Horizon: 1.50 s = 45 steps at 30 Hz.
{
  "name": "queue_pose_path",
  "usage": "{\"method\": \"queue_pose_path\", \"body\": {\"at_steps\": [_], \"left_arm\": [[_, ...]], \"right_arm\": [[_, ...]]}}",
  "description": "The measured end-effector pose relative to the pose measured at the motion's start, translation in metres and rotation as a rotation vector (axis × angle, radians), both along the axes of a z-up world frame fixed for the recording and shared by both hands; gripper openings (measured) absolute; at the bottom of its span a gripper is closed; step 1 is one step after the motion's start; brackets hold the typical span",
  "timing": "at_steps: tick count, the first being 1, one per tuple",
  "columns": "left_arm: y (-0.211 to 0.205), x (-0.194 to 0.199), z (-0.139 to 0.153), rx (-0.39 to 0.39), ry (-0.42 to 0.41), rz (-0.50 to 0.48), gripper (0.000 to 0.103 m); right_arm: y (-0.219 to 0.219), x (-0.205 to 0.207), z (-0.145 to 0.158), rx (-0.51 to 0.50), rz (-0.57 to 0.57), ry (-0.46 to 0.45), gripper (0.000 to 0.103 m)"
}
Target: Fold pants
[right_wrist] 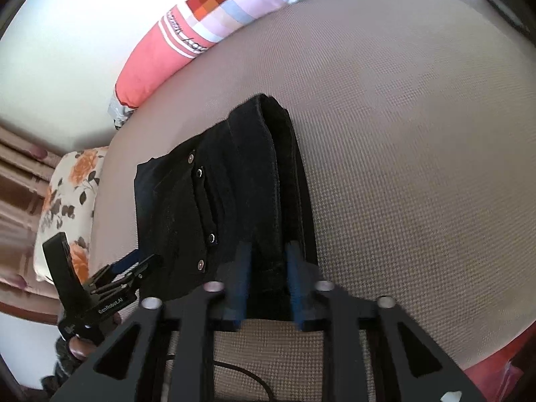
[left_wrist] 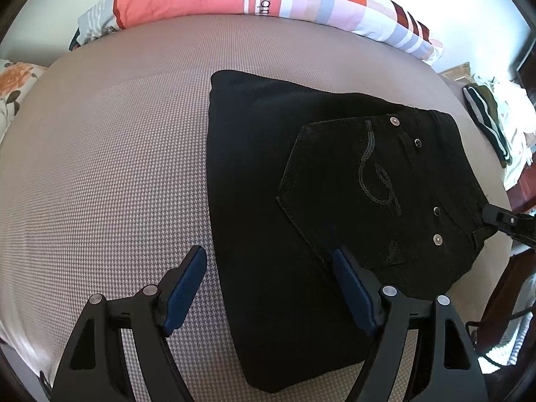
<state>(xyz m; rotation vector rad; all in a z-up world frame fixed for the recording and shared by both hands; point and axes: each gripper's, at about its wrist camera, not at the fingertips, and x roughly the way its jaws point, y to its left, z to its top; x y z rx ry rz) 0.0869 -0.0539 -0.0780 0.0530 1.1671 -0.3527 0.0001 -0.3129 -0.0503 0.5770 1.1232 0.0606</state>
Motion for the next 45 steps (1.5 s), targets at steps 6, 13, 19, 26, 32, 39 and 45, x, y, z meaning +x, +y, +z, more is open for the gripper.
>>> {"method": "queue_pose_path", "body": {"at_steps": [6, 13, 19, 26, 32, 39, 45], "left_arm": [[-0.001, 0.001, -0.002, 0.003, 0.007, -0.01, 0.078], [-0.002, -0.006, -0.008, 0.026, 0.049, -0.052, 0.078], [0.0, -0.007, -0.012, 0.014, 0.047, -0.054, 0.078], [-0.003, -0.007, -0.013, 0.023, 0.027, -0.047, 0.082], [-0.003, -0.012, -0.013, 0.027, 0.018, -0.039, 0.082], [-0.027, -0.014, -0.014, 0.051, -0.006, -0.048, 0.082], [-0.038, -0.019, -0.011, 0.075, -0.033, -0.058, 0.082]], "right_arm": [[0.006, -0.012, 0.017, -0.013, -0.01, -0.016, 0.011], [0.005, -0.024, 0.009, -0.04, -0.014, 0.033, 0.01], [0.003, -0.014, -0.014, -0.092, -0.001, 0.08, 0.01], [0.001, -0.012, -0.016, -0.082, -0.012, 0.081, 0.017], [-0.001, -0.011, -0.013, -0.102, -0.023, 0.08, 0.027], [-0.008, -0.006, -0.011, -0.111, -0.045, 0.105, 0.049], [-0.003, 0.004, -0.008, -0.125, -0.023, 0.096, 0.054]]}}
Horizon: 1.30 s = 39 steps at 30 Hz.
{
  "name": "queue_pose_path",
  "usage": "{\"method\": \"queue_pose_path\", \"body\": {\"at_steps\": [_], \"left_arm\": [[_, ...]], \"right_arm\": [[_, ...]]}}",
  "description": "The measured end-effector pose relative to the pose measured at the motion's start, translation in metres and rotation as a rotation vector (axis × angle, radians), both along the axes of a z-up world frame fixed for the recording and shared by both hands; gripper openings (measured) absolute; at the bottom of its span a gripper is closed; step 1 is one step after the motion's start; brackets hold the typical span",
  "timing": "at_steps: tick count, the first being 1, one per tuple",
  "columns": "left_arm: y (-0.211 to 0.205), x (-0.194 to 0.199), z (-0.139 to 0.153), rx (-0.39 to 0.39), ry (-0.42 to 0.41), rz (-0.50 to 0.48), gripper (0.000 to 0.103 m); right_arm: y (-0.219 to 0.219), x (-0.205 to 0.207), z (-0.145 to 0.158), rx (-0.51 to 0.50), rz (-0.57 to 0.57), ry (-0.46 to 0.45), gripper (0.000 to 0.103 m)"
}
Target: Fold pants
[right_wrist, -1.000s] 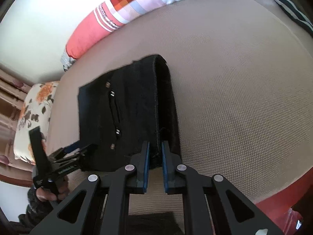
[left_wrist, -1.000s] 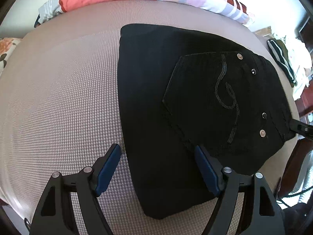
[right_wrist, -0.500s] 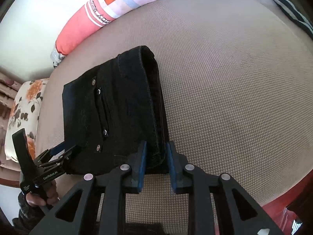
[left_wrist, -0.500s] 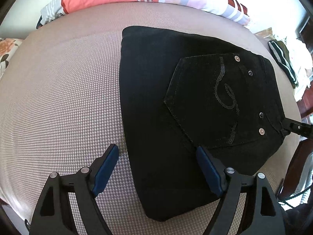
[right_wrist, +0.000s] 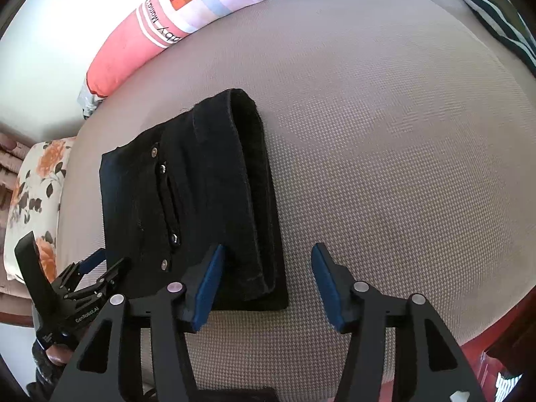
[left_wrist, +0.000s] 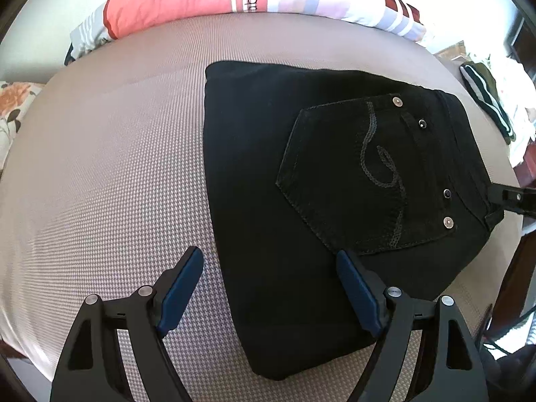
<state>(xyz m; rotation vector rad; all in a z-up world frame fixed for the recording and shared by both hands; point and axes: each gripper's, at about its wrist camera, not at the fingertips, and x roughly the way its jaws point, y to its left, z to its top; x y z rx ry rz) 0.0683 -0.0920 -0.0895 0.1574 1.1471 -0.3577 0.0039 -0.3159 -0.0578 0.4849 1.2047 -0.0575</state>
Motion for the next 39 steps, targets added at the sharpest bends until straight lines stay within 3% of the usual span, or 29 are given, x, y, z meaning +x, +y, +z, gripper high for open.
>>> {"method": "queue_pose_path", "body": {"at_steps": [16, 26, 39], "left_arm": [[-0.002, -0.006, 0.006, 0.001, -0.051, 0.042, 0.082], [0.034, 0.004, 0.01, -0.009, -0.032, 0.098, 0.082], [0.06, 0.024, -0.008, -0.183, 0.118, 0.14, 0.082]], "right_arm": [[0.0, 0.021, -0.009, -0.024, 0.043, -0.007, 0.059], [-0.011, 0.028, -0.025, 0.031, 0.061, -0.022, 0.063], [-0.027, 0.037, -0.04, 0.222, 0.152, -0.049, 0.065]]}}
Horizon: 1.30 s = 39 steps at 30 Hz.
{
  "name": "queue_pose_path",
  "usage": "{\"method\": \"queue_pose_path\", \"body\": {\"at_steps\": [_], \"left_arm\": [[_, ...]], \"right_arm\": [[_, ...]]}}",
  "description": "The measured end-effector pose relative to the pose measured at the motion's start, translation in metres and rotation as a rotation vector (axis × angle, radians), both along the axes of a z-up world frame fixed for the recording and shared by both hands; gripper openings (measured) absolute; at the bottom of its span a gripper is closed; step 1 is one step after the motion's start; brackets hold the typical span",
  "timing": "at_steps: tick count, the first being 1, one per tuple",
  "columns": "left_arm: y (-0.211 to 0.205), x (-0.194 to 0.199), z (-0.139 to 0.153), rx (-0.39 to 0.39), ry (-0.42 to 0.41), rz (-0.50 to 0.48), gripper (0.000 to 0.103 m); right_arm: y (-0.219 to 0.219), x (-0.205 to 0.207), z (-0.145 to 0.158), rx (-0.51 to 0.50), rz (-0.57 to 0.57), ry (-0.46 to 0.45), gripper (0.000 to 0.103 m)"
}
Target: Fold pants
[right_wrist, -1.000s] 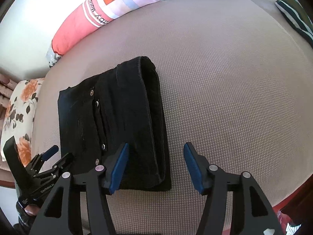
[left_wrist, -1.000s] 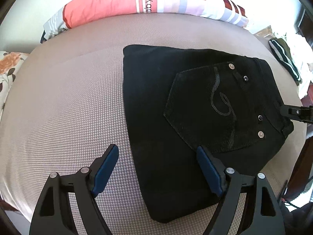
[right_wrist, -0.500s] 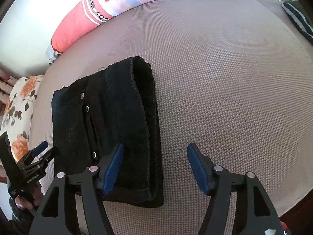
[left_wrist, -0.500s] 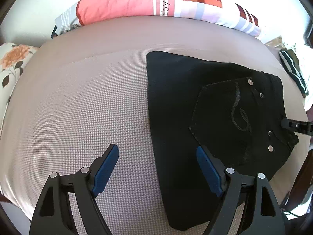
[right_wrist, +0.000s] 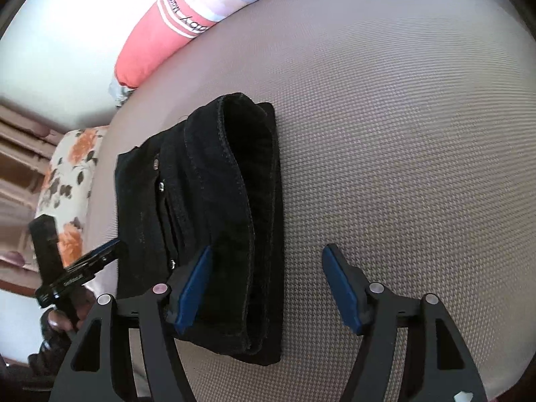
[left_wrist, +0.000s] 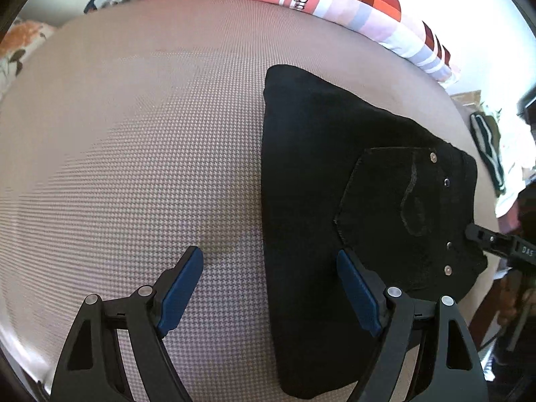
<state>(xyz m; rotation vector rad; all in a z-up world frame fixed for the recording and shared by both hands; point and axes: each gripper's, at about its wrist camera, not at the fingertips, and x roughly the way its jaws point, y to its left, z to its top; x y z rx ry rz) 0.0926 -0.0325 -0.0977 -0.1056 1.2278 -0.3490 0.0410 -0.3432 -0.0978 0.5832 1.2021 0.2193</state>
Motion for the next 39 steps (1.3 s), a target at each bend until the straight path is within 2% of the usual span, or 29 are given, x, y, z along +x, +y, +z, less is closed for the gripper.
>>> {"method": "queue_pose_path", "body": {"at_steps": [4, 6, 12, 13, 14, 21, 29, 31, 36, 39], "left_arm": [[0.003, 0.003, 0.002, -0.036, 0.007, -0.015, 0.082], [0.005, 0.005, 0.002, -0.085, 0.029, -0.025, 0.082], [0.012, 0.014, 0.0, -0.178, 0.077, -0.026, 0.082], [0.013, 0.016, -0.001, -0.201, 0.09, -0.027, 0.082], [0.014, 0.017, -0.001, -0.216, 0.098, -0.027, 0.082], [0.011, 0.027, -0.002, -0.268, 0.117, -0.037, 0.082], [0.003, 0.029, -0.001, -0.333, 0.133, -0.072, 0.081], [0.005, 0.031, -0.002, -0.347, 0.137, -0.059, 0.077], [0.01, 0.03, -0.002, -0.298, 0.116, -0.036, 0.044], [0.013, 0.029, -0.003, -0.298, 0.112, -0.029, 0.039]], "right_arm": [[-0.007, 0.002, -0.006, 0.097, 0.026, -0.005, 0.065], [-0.012, 0.004, -0.01, 0.155, 0.037, -0.002, 0.064], [-0.018, 0.007, -0.019, 0.256, 0.051, -0.002, 0.052], [-0.018, 0.009, -0.023, 0.277, 0.056, 0.009, 0.047], [-0.018, 0.01, -0.025, 0.289, 0.056, 0.012, 0.044], [-0.016, 0.015, -0.027, 0.311, 0.099, 0.015, 0.044], [-0.017, 0.031, -0.035, 0.38, 0.092, 0.01, 0.043], [-0.014, 0.034, -0.037, 0.398, 0.08, 0.0, 0.042], [-0.009, 0.037, -0.038, 0.406, 0.066, -0.014, 0.04], [-0.005, 0.036, -0.036, 0.401, 0.051, -0.011, 0.037]]}}
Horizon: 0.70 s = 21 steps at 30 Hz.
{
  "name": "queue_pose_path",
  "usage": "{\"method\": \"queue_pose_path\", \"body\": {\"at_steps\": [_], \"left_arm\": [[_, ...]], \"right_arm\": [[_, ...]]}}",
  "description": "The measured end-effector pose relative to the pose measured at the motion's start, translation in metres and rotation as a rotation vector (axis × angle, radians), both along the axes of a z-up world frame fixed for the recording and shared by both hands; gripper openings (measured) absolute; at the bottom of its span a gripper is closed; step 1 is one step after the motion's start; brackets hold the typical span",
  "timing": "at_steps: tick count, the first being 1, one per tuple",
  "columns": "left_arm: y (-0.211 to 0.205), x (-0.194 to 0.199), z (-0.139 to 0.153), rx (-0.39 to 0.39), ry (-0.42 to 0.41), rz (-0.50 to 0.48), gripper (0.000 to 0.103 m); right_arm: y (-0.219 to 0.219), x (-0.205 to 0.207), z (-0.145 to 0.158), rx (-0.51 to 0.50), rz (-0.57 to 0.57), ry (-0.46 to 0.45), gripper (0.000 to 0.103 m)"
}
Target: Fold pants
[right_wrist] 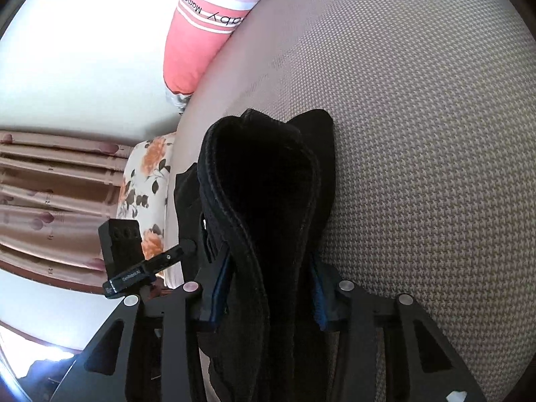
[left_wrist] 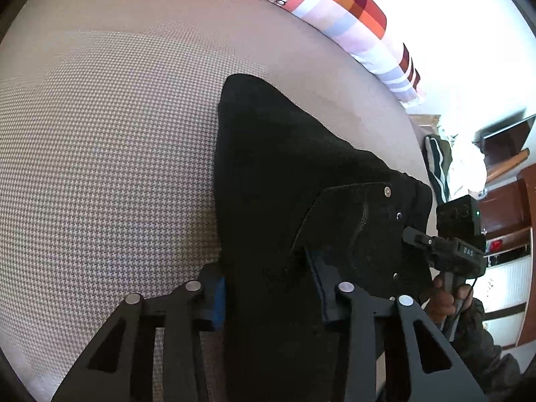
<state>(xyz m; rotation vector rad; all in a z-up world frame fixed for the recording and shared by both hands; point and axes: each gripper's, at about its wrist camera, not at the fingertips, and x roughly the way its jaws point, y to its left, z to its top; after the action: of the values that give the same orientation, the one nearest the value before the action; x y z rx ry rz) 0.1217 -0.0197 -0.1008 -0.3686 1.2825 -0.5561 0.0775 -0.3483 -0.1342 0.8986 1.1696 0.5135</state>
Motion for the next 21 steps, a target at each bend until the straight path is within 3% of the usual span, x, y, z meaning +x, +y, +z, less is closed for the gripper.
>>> {"method": "queue_pose_path", "body": {"at_steps": [13, 21], "left_arm": [[-0.019, -0.005, 0.004, 0.108, -0.05, 0.009, 0.035], [-0.03, -0.01, 0.013, 0.163, -0.097, -0.008, 0.022]], "right_arm": [[0.009, -0.004, 0.004, -0.058, -0.051, 0.006, 0.036], [0.028, -0.004, 0.019, -0.159, -0.092, 0.01, 0.033]]}}
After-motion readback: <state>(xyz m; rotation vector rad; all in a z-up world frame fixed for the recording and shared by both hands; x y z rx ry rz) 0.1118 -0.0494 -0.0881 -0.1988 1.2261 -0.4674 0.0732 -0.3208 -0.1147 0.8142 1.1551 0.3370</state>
